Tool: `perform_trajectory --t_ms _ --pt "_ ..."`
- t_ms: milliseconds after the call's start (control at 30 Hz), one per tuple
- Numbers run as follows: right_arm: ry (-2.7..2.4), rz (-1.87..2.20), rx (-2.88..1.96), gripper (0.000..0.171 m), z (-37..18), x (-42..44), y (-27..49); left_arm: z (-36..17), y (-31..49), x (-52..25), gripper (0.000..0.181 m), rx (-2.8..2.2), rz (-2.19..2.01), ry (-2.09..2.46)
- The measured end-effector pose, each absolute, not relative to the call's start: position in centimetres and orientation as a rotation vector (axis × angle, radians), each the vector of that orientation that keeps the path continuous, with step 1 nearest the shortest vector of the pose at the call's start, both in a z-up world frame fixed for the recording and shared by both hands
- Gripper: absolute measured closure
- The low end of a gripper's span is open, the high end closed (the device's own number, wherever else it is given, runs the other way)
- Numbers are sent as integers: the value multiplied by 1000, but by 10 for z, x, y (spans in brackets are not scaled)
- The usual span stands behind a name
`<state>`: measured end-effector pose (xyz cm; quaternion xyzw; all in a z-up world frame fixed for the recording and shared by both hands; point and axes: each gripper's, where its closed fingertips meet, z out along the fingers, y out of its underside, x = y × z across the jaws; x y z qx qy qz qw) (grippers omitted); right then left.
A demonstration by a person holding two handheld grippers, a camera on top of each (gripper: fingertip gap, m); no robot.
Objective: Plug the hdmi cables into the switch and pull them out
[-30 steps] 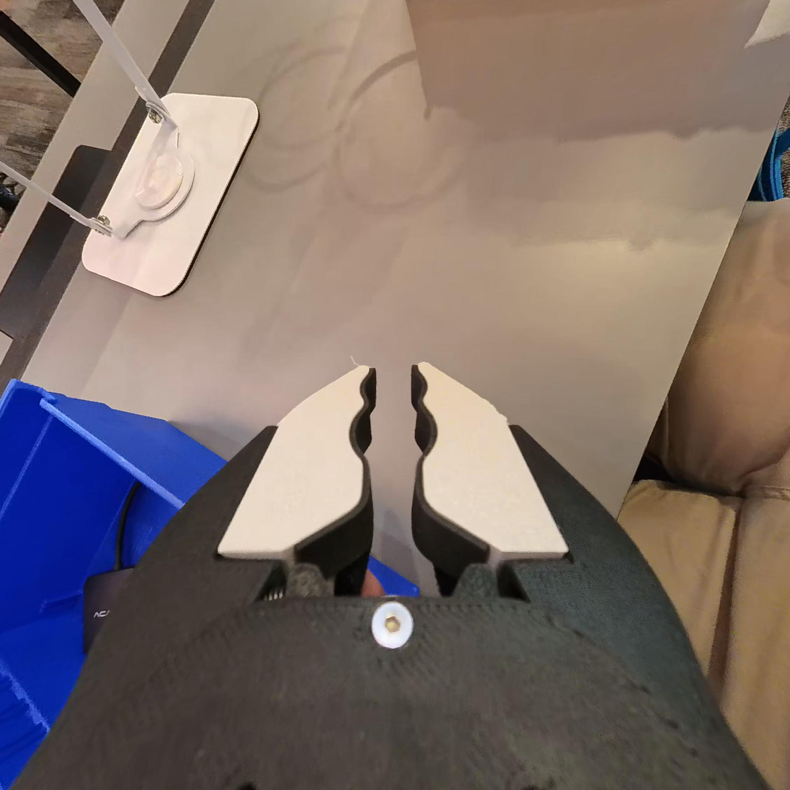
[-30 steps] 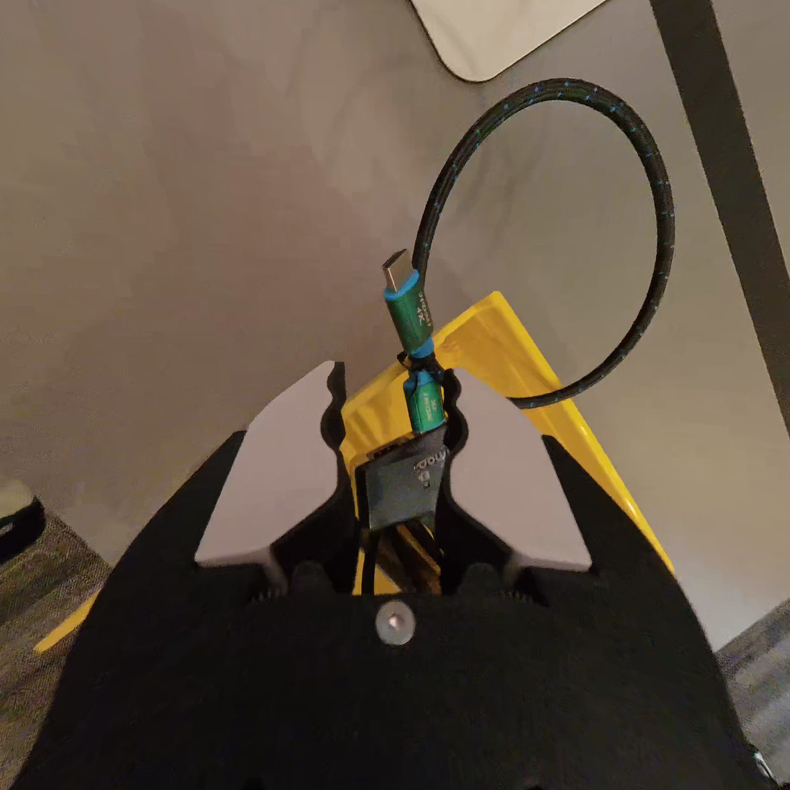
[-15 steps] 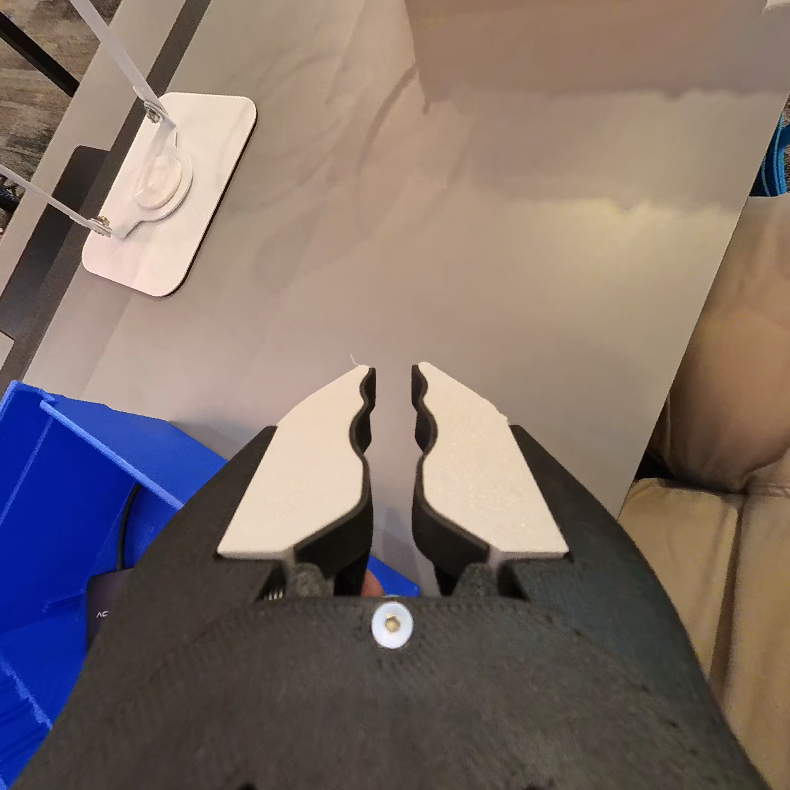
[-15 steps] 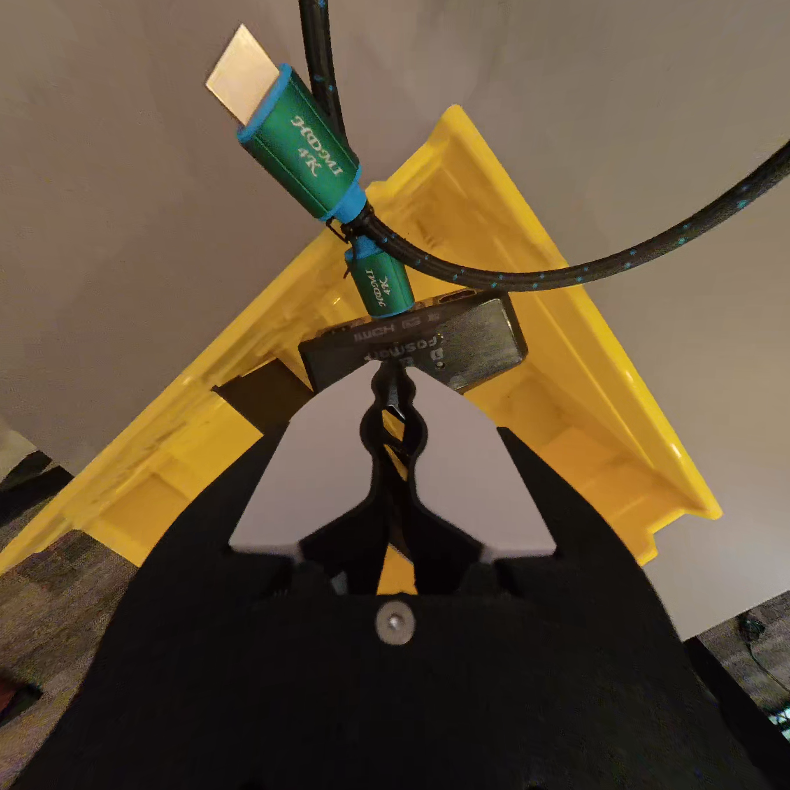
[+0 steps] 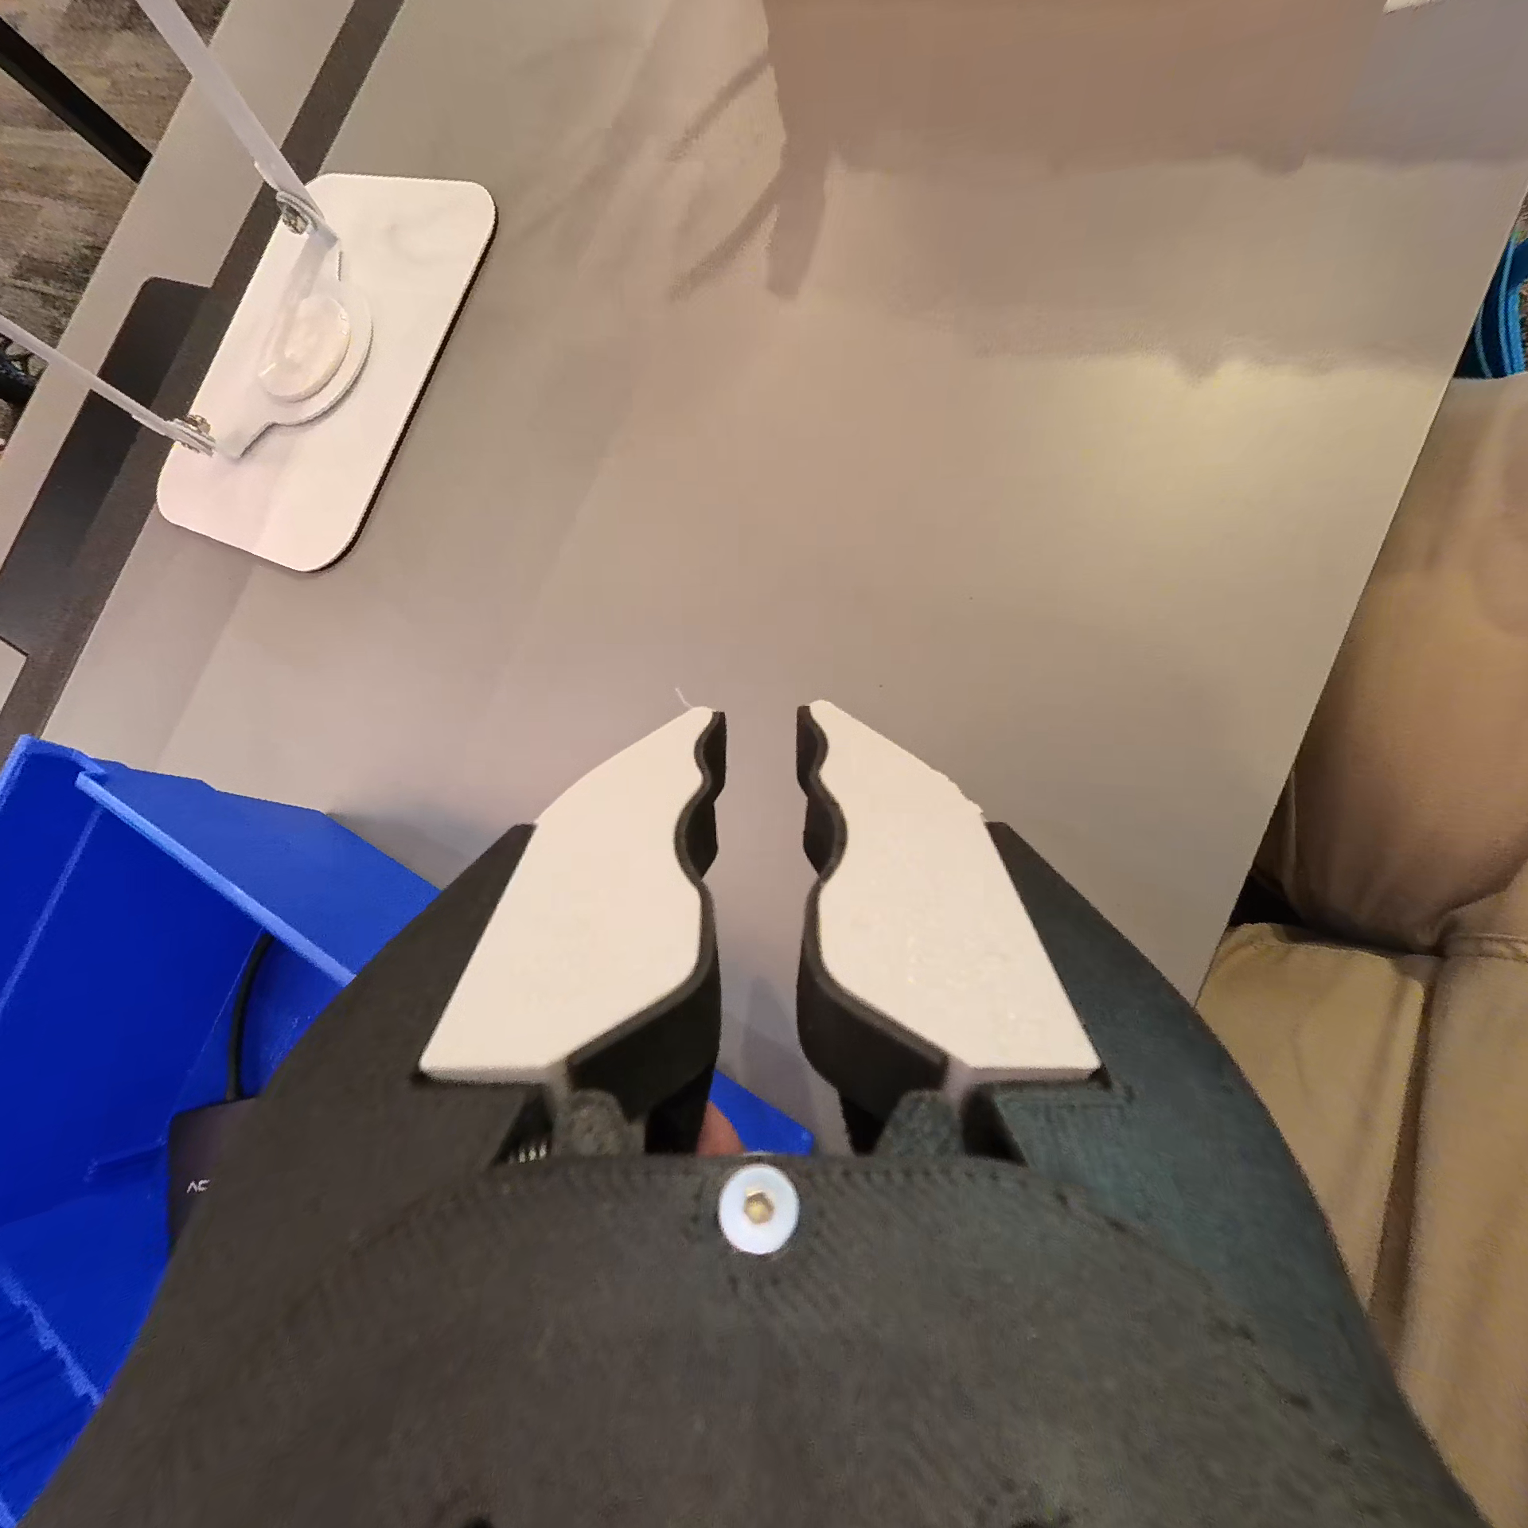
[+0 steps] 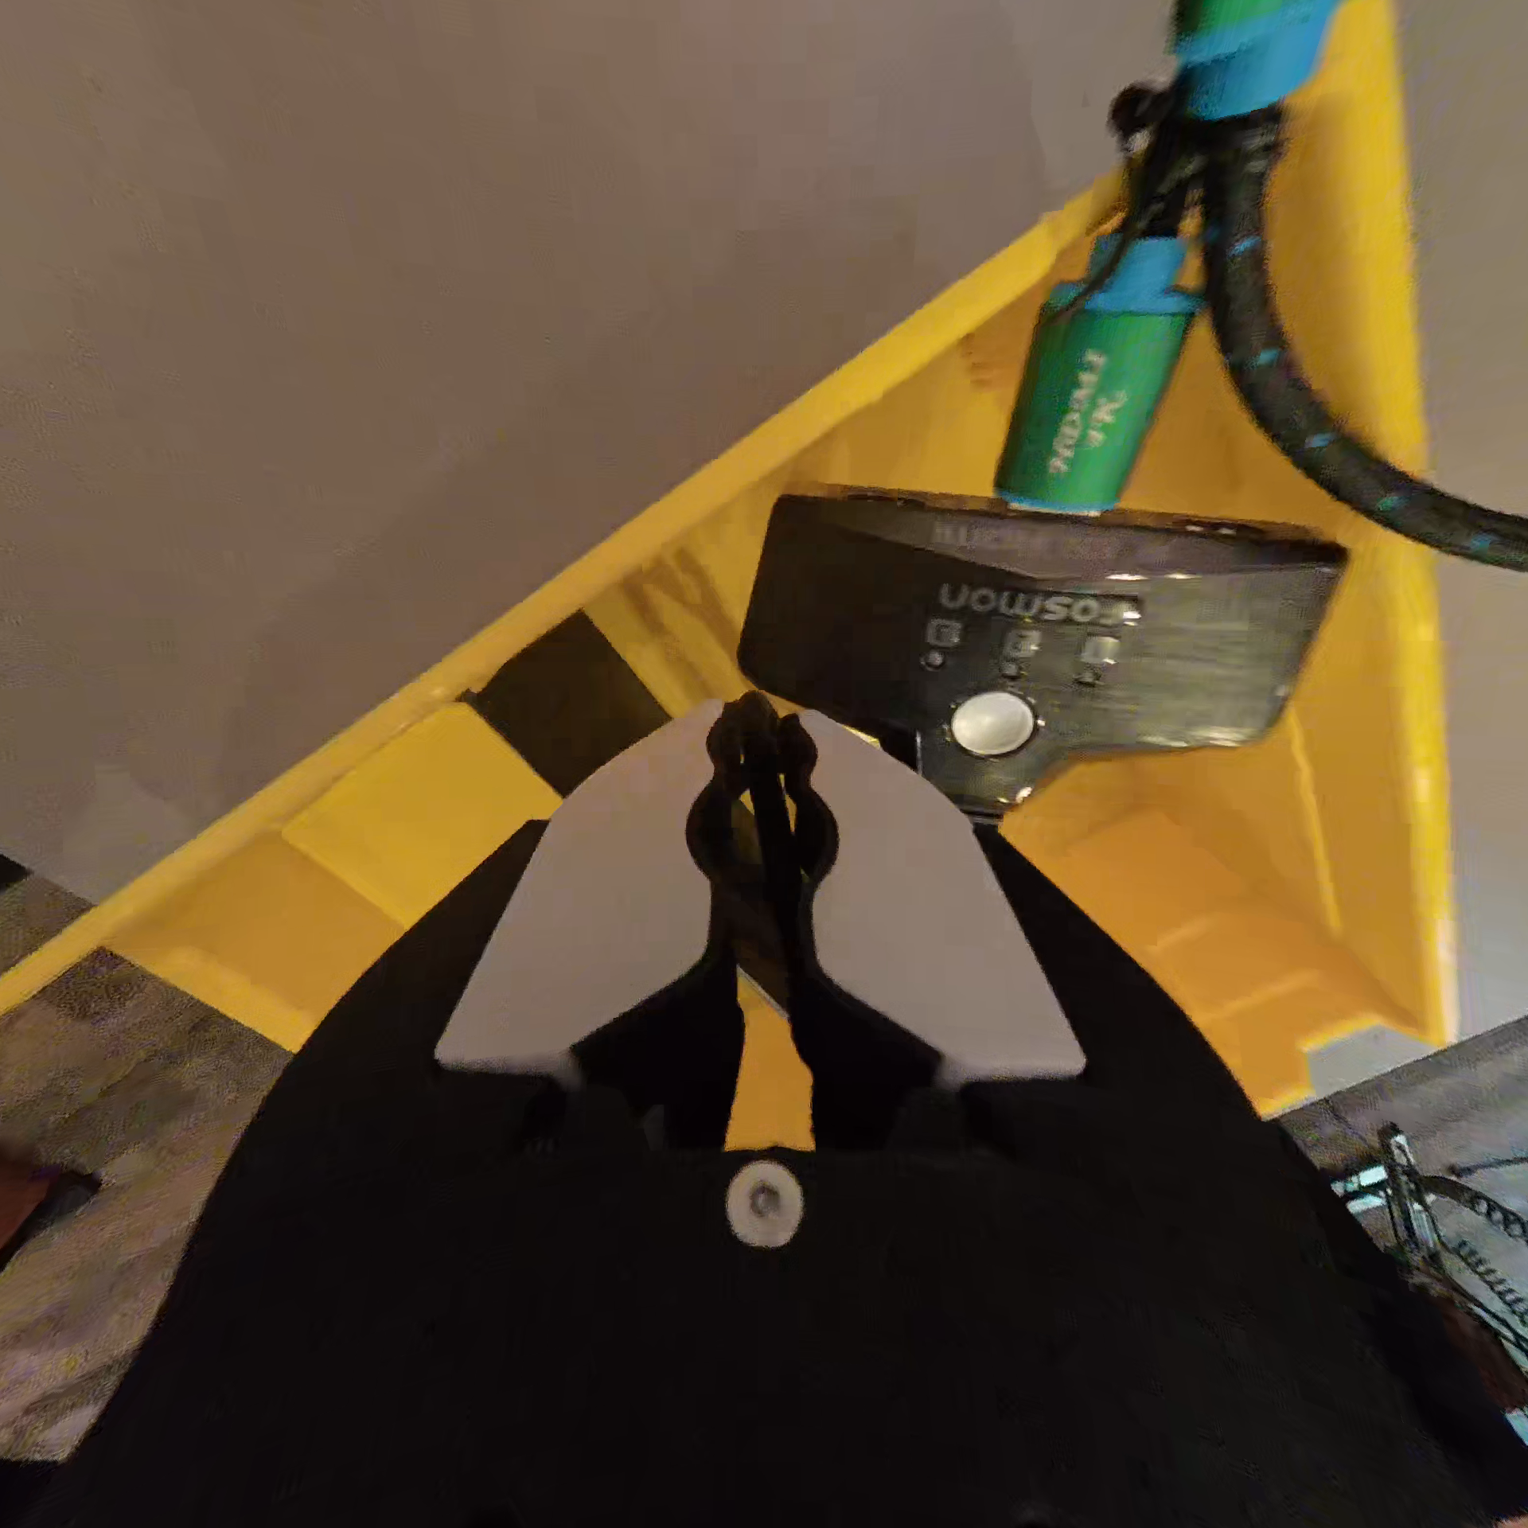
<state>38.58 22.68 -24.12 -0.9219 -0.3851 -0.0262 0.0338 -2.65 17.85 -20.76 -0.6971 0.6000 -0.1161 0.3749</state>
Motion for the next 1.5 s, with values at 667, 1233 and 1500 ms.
perform_trajectory --t_ms 667,1233,1500 --pt "-998 59 -2872 142 -247 425 255 -211 178 -26 165 -1779 -265 1559" --pt "-1095 -194 -3357 156 -282 438 237 -211 177 -27 165 -1770 -250 1565" --pt "-1086 -295 -3153 131 -248 436 240 -211 177 -25 165 -1774 -269 1566"
